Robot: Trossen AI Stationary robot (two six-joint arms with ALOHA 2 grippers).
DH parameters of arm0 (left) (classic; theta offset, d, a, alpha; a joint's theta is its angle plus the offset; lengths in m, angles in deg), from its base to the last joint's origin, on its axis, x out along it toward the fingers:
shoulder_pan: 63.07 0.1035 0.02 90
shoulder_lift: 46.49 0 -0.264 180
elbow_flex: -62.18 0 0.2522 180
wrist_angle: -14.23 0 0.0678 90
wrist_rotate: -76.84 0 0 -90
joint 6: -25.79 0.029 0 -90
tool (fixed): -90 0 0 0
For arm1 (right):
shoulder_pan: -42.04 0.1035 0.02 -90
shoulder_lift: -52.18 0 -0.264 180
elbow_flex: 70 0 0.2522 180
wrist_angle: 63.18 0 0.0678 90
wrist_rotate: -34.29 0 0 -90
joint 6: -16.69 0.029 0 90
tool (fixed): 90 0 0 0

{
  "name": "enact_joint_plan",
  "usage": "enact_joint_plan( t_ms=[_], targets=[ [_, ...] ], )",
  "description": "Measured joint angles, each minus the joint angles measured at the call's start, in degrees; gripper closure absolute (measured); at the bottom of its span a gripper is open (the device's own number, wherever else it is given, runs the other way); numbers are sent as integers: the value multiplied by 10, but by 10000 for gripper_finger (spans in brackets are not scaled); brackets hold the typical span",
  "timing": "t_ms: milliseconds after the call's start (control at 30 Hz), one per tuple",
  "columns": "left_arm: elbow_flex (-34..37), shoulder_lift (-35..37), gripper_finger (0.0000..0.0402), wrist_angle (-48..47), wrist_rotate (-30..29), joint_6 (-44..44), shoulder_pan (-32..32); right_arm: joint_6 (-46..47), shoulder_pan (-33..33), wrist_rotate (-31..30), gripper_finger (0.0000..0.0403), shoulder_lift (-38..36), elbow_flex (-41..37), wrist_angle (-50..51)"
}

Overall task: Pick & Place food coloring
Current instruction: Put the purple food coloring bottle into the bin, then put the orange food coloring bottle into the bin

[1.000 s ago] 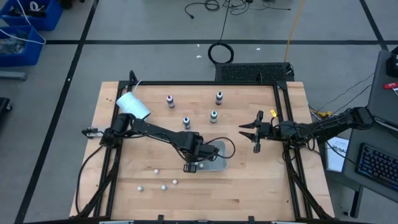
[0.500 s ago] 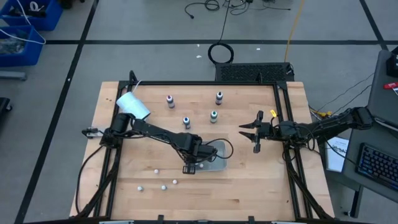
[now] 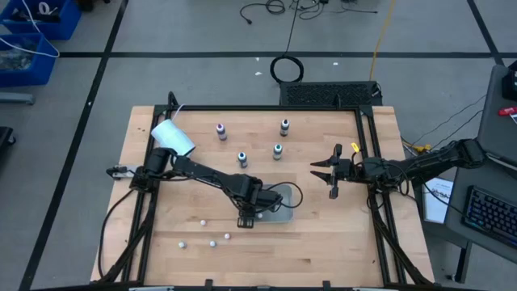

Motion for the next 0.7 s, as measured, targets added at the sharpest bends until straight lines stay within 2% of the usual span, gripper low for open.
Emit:
enact_joint_plan(
  t_ms=[333, 700],
  targets=[
    [-3, 18, 242, -2, 0, 1, 1, 0, 0, 0, 298, 0, 0, 0],
    [-4, 95, 249, -23, -3, -20, 2, 0, 0, 0, 298, 0, 0, 0]
  ],
)
